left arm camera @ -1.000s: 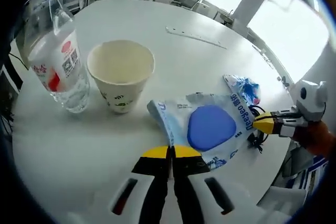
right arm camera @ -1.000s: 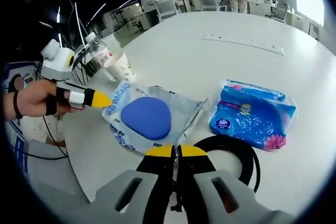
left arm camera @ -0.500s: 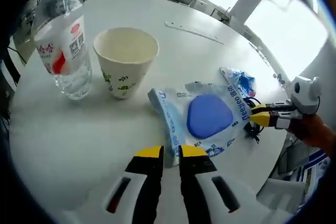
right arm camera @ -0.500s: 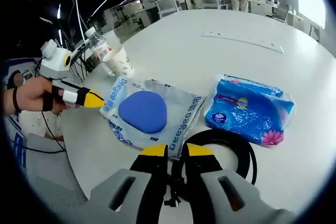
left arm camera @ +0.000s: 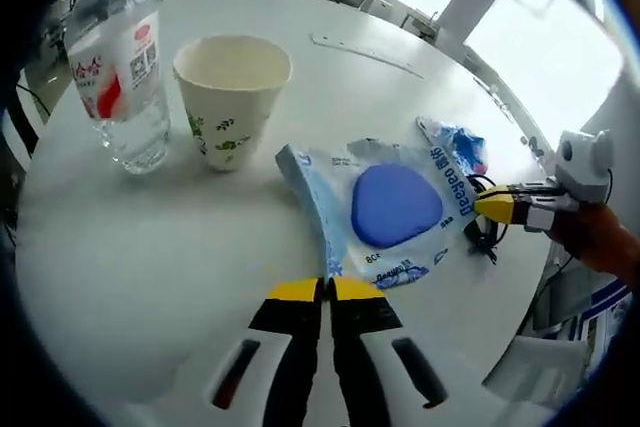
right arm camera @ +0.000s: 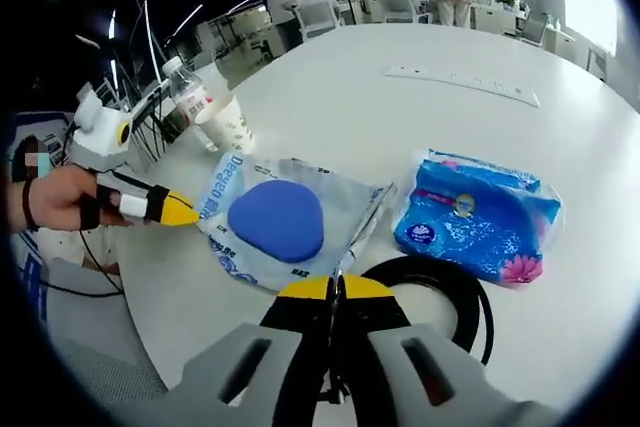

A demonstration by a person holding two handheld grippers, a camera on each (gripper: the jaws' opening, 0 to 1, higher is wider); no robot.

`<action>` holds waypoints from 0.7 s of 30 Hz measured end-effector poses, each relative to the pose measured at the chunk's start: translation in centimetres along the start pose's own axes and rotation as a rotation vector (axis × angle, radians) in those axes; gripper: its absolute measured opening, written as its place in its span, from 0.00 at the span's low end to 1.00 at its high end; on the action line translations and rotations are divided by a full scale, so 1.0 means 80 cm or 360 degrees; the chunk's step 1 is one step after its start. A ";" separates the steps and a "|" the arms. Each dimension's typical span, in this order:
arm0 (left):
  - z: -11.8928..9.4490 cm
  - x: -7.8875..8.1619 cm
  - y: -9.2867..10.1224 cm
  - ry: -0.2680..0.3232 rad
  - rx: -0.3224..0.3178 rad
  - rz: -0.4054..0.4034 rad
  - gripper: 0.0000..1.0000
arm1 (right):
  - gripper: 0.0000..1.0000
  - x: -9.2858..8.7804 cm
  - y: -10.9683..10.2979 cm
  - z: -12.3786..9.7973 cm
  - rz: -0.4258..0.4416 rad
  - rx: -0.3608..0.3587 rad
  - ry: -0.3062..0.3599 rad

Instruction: Arrange the tabletop items into an orderly group along one side of the table until the central work area is clear of visible clutter.

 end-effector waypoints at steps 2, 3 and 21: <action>0.000 0.010 0.001 0.0024 0.0000 -0.0024 0.00 | 0.00 0.005 0.002 0.003 -0.0042 -0.0006 -0.0014; 0.000 0.015 0.001 0.0037 0.0000 -0.0037 0.00 | 0.00 0.008 0.004 0.004 -0.0052 -0.0009 -0.0017; 0.030 0.056 -0.007 0.0096 0.0060 -0.0259 0.00 | 0.00 0.038 0.034 0.020 -0.0020 -0.0035 0.0005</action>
Point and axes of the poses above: the point that each gripper's makers call its tool centre point, and the gripper's own axes: z roughly forward along the fingers, y roughly to its right, x roughly out of its top, the point moved 2 cm from there along -z, roughly backward along the fingers, and after that the axes turned 14 degrees about x, right-handed, at the moved point
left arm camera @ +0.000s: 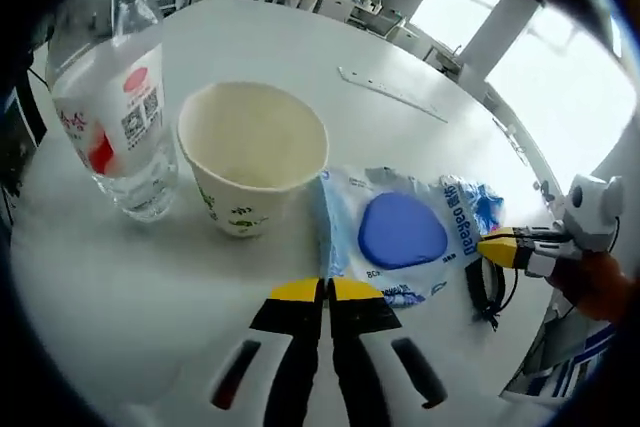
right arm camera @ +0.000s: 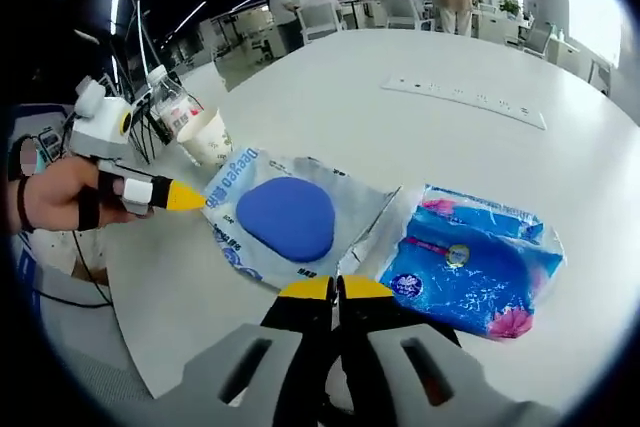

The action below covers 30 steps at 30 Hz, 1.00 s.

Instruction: Arrange the tabletop items into an orderly group along one side of the table until the central work area is clear of visible clutter.

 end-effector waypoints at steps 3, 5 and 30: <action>0.005 0.003 0.002 0.0004 0.0002 0.0001 0.00 | 0.00 0.004 0.006 0.001 0.0008 -0.0006 0.0004; 0.005 0.004 0.002 0.0005 0.0004 -0.0006 0.00 | 0.00 0.006 0.009 0.002 0.0012 -0.0006 0.0013; 0.002 0.013 -0.005 0.0031 0.0011 -0.0037 0.03 | 0.06 0.008 0.013 0.004 0.0020 -0.0026 0.0019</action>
Point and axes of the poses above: the point that each gripper's makers call its tool centre point, and the gripper's own axes: z roughly forward along the fingers, y roughly to its right, x roughly out of its top, the point moved 2 cm from there along -z, roughly backward along the fingers, and after that the axes turned 14 degrees about x, right-handed, at the moved point
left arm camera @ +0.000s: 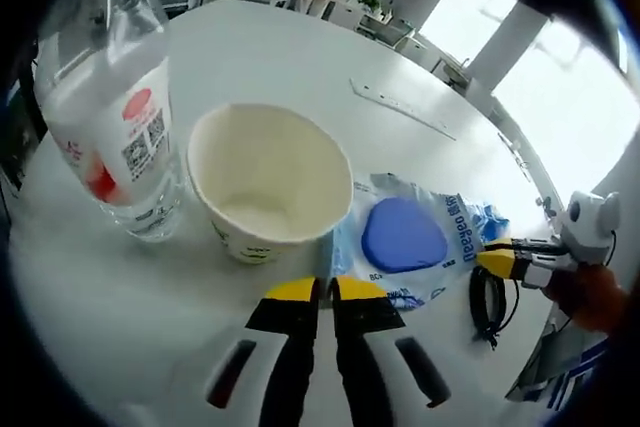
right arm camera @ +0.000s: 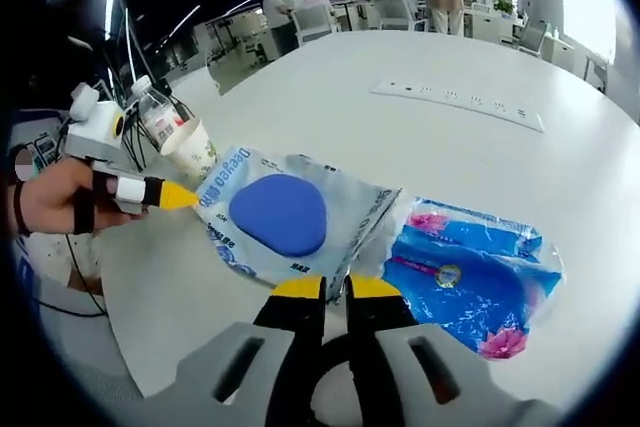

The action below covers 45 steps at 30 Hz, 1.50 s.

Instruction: Arrange the tabletop items into an orderly group along one side of the table until the central work area is clear of visible clutter.

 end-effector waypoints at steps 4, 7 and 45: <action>-0.008 -0.001 -0.003 0.0008 0.0007 0.0009 0.02 | 0.08 -0.001 0.000 -0.004 -0.0008 -0.0010 0.0002; -0.013 -0.001 -0.005 0.0020 0.0011 0.0026 0.03 | 0.08 0.000 0.000 -0.007 -0.0005 -0.0014 0.0009; -0.078 -0.046 -0.032 0.0065 -0.0013 0.0168 0.08 | 0.10 -0.070 0.025 -0.102 0.0044 -0.0250 0.0006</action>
Point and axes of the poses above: the point that each gripper's makers call its tool centre point, and the gripper's own axes: z roughly forward along the fingers, y roughly to its right, x roughly out of its top, the point moved 2 cm from there along -z, roughly backward along the fingers, and after that the axes turned 14 degrees about x, right-handed, at the moved point
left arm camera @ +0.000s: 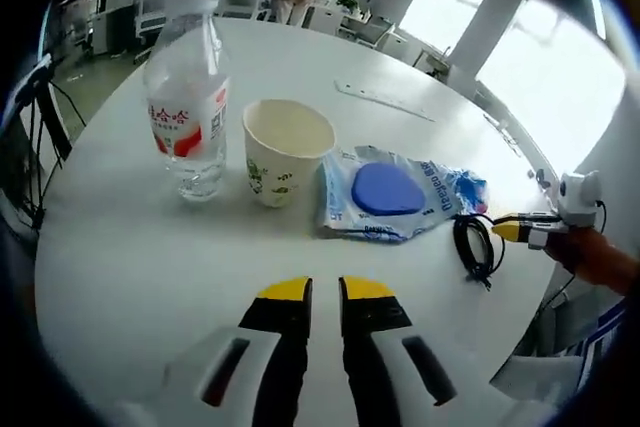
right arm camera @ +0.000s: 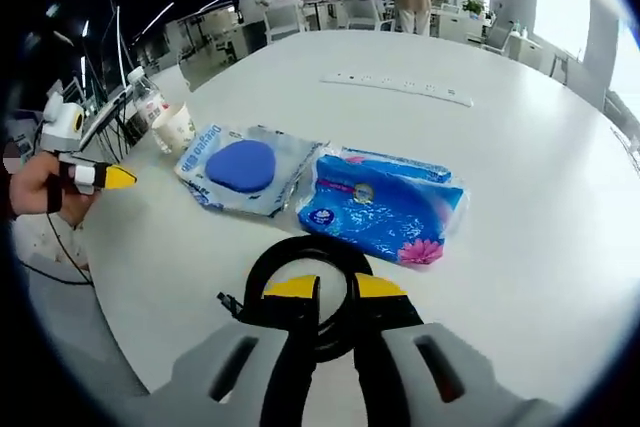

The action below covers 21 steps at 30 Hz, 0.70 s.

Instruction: Arrange the tabletop items into an orderly group along one side of the table until the central work area is clear of visible clutter.

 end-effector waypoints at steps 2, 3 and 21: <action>-0.003 -0.004 -0.002 0.0001 0.0001 0.0016 0.08 | 0.10 -0.003 0.003 -0.003 0.0005 -0.0009 -0.0003; -0.004 -0.004 -0.003 0.0001 0.0000 0.0017 0.08 | 0.10 -0.004 0.004 -0.004 0.0011 -0.0012 0.0002; -0.035 -0.034 -0.021 0.0023 0.0065 0.0045 0.09 | 0.14 0.013 0.067 -0.024 0.0286 -0.0186 0.0175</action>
Point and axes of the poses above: the point that each gripper's makers call its tool centre point, and the gripper's own axes: z roughly forward along the fingers, y roughly to its right, x roughly out of its top, the point moved 2 cm from there along -z, roughly backward along the fingers, and after that the axes turned 14 degrees about x, right-handed, at the moved point
